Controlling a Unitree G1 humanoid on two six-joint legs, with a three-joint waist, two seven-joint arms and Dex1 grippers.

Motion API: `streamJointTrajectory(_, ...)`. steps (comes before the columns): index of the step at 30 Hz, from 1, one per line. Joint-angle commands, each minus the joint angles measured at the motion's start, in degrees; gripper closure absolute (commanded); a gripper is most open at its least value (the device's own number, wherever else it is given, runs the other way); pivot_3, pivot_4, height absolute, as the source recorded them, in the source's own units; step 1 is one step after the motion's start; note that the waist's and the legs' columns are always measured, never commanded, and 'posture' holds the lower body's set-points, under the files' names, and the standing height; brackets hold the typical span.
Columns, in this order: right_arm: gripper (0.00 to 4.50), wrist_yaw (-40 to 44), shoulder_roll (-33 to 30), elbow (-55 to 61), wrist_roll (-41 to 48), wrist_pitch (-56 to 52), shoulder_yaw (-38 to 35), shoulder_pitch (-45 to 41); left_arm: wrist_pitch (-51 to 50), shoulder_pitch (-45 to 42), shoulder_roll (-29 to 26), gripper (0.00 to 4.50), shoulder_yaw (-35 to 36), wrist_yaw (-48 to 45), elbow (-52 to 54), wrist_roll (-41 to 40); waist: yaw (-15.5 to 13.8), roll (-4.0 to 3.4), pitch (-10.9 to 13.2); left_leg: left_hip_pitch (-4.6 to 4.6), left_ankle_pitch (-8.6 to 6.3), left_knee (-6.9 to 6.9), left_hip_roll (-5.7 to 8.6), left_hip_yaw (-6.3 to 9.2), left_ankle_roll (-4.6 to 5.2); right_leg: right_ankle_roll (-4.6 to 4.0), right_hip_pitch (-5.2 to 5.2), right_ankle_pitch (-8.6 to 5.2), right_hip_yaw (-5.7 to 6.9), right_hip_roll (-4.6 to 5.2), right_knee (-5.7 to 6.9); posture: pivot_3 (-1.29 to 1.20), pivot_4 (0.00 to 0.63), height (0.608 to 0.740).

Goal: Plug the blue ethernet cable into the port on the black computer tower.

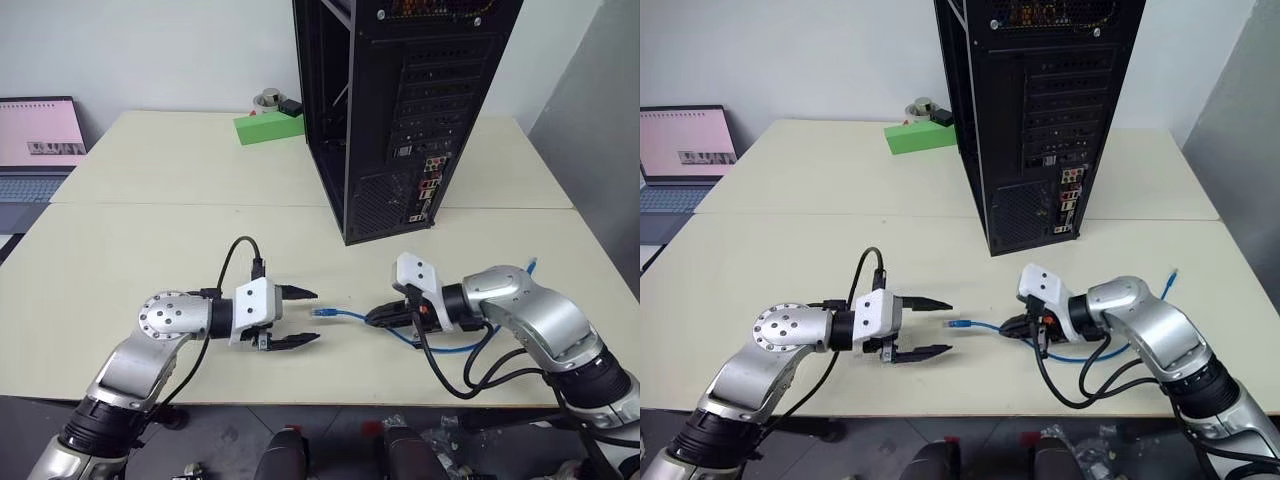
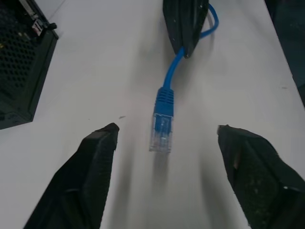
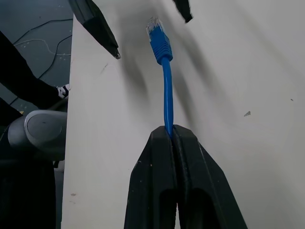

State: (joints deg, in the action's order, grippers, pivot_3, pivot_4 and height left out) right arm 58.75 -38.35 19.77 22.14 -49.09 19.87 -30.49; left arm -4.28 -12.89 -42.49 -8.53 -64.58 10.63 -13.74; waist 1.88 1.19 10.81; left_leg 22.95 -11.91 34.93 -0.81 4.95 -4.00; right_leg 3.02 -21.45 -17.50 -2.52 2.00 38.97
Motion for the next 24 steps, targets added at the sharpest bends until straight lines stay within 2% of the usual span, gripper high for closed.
streamJointTrajectory(1, 4.5, 0.62, 0.04, 0.92, 1.31, -0.29, -0.86, -0.93, 1.73, -0.85, 0.73, 2.09, -0.21, -0.2, -0.76, 0.42, 0.0, 0.0, 0.0, 0.01, 0.0, 0.0, 0.0, 0.0, 0.0, 0.0, -0.01, 0.0, 0.0, 0.0, 0.0, 0.0, 0.15, 0.74)
streamJointTrajectory(10, 4.5, 0.1, 0.14, 2.11, 2.11, -1.26, -0.69, -0.72, 3.48, -2.52, 2.81, 3.93, -0.51, 0.1, -3.74, 1.4, 0.02, 0.0, 0.0, 0.0, 0.0, 0.0, 0.0, 0.0, 0.0, 0.0, 0.0, 0.0, 0.0, 0.0, 0.0, 0.0, 0.15, 0.74)
streamJointTrajectory(12, 4.5, 0.0, 0.17, 2.06, 2.18, -1.3, -0.65, -0.8, 3.89, -2.6, 3.07, 4.23, -0.61, -0.01, -4.12, 1.6, 0.02, 0.0, 0.0, 0.0, 0.0, 0.0, 0.0, 0.02, 0.0, 0.0, 0.0, 0.0, 0.02, 0.0, 0.01, 0.0, 0.15, 0.74)
streamJointTrajectory(17, 4.5, 1.03, -0.05, 1.7, 2.39, -0.77, -0.31, -1.06, 5.43, -2.27, 3.31, 4.23, -0.81, -0.15, -5.02, 2.19, 0.02, 0.0, 0.0, 0.0, 0.0, 0.0, 0.0, 0.02, 0.0, 0.0, 0.0, 0.0, 0.01, 0.0, 0.0, 0.0, 0.15, 0.74)
streamJointTrajectory(19, 4.04, 2.13, -0.66, 1.55, 2.05, 0.58, 0.08, -0.98, 6.57, -1.94, 3.27, 4.23, -0.84, -0.22, -5.55, 2.61, 0.02, 0.0, 0.0, 0.0, 0.0, 0.0, 0.0, 0.02, 0.0, 0.0, 0.0, 0.0, 0.02, 0.0, 0.0, 0.0, 0.15, 0.74)
streamJointTrajectory(21, 3.82, 3.38, -1.56, 0.89, 1.63, 2.08, 0.0, -0.93, 8.06, -1.26, 3.14, 4.23, -0.92, -0.35, -5.87, 3.12, 0.02, 0.0, 0.0, 0.0, 0.0, 0.0, 0.0, 0.02, 0.0, 0.0, 0.0, 0.0, 0.02, 0.0, 0.0, 0.0, 0.15, 0.74)
streamJointTrajectory(24, 3.1, 4.78, -2.94, -0.66, 1.56, 3.49, -0.93, -1.26, 10.05, -0.07, 3.26, 4.23, -0.86, 0.04, -6.08, 3.71, 0.01, 0.0, 0.0, 0.0, 0.0, 0.0, 0.0, 0.02, 0.0, 0.0, 0.0, 0.0, 0.02, 0.0, 0.0, 0.0, 0.15, 0.74)
